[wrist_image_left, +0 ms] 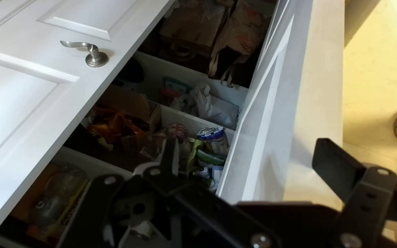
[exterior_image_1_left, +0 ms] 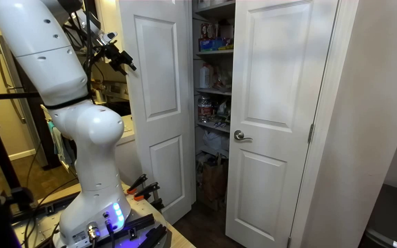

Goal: Close the door

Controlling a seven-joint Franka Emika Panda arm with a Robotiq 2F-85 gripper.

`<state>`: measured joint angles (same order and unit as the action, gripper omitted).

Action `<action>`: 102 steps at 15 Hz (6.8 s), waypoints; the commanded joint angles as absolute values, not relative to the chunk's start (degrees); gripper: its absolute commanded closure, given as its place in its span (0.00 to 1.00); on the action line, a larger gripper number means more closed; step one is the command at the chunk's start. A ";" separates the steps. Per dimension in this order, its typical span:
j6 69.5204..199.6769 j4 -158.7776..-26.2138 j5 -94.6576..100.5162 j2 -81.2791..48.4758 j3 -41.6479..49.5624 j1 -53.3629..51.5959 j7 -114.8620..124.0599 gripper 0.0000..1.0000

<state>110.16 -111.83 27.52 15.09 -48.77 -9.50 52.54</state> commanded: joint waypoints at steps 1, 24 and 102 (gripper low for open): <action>108.47 -109.98 30.50 12.86 -49.31 -9.39 55.23 0.00; 103.82 -105.41 22.95 10.54 -48.56 -17.10 56.94 0.00; 99.32 -109.88 45.36 1.75 -29.95 -21.98 63.01 0.00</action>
<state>99.59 -108.83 43.47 2.20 -31.84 -21.16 60.35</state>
